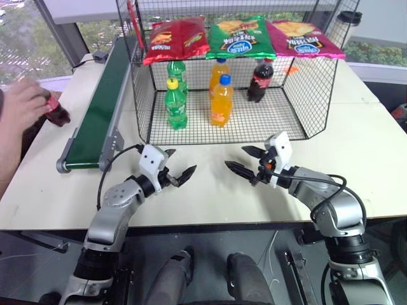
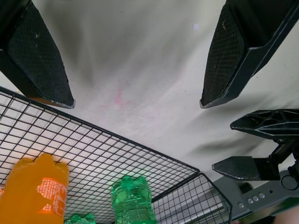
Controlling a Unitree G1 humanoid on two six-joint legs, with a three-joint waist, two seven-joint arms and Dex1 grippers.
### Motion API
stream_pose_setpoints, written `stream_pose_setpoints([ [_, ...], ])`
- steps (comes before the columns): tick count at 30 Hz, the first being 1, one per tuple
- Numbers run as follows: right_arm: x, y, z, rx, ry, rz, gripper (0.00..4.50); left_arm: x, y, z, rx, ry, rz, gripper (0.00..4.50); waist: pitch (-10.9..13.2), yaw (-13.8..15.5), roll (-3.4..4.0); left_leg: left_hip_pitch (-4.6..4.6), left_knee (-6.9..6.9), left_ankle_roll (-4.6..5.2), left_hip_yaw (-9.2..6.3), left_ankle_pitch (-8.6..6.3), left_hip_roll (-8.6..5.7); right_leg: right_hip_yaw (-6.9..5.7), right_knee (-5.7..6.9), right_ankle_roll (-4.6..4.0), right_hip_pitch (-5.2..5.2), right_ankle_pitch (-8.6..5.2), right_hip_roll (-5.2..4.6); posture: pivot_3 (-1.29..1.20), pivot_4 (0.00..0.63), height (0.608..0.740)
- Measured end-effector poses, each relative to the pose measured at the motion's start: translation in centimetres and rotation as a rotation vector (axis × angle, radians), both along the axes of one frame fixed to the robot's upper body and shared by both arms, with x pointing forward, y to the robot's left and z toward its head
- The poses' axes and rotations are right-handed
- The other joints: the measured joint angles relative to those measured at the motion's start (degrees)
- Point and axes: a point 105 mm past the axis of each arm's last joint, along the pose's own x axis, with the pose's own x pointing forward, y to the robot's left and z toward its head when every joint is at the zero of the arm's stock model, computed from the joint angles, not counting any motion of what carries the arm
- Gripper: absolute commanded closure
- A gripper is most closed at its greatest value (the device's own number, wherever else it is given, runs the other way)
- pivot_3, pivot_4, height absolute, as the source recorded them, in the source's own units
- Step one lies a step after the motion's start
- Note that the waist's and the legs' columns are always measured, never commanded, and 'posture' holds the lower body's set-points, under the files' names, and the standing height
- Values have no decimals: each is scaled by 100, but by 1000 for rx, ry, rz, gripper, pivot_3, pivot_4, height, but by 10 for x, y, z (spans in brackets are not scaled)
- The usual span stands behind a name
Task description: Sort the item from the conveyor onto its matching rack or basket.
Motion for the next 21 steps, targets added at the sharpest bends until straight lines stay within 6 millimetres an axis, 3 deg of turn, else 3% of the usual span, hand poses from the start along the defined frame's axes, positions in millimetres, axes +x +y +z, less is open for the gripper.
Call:
stream_pose_setpoints([
  [21,-1,1,0,1,1,18,64,1,-1,0,4,-8,17,0,0,1,0,-1,0,0,0,0,0,0,-2,0,0,0,0,0,150,738],
])
